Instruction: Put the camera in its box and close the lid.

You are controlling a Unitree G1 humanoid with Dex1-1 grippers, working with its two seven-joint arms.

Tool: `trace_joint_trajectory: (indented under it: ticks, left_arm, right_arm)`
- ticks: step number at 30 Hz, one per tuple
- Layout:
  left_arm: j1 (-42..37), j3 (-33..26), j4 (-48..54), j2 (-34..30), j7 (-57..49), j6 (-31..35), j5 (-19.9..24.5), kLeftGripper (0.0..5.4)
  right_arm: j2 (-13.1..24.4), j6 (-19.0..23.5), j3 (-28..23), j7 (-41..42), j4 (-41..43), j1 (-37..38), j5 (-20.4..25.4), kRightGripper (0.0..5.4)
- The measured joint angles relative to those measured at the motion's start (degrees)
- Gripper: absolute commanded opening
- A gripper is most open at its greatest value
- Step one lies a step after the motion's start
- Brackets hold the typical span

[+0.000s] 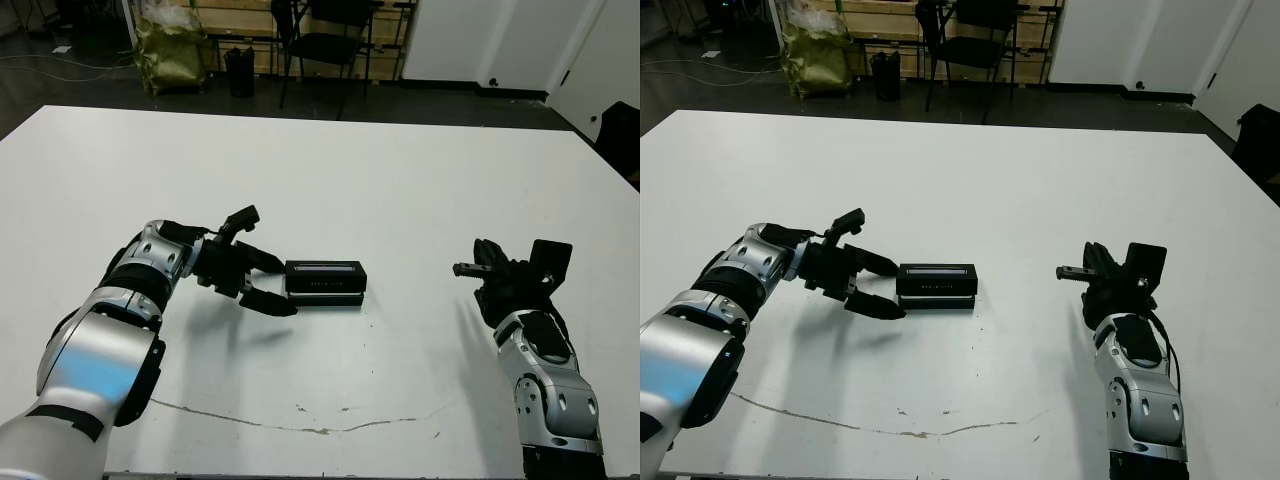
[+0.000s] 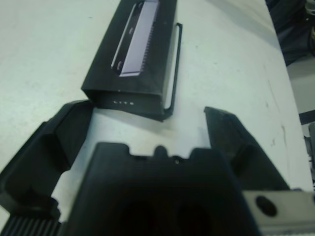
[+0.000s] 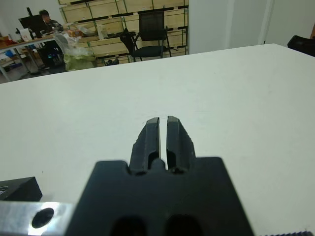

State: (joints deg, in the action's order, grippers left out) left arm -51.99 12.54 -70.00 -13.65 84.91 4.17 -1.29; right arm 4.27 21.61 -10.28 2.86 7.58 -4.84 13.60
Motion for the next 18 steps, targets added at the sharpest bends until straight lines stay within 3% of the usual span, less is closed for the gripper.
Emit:
trace_joint_trajectory:
  ticks: [18]
  left_arm:
    - [1.39,-2.13,-0.64,1.07,-9.58,-4.04,-0.60,5.39]
  right_arm:
    - [0.23,-0.11,-0.11,0.38,-0.21,-0.02,0.18,0.00]
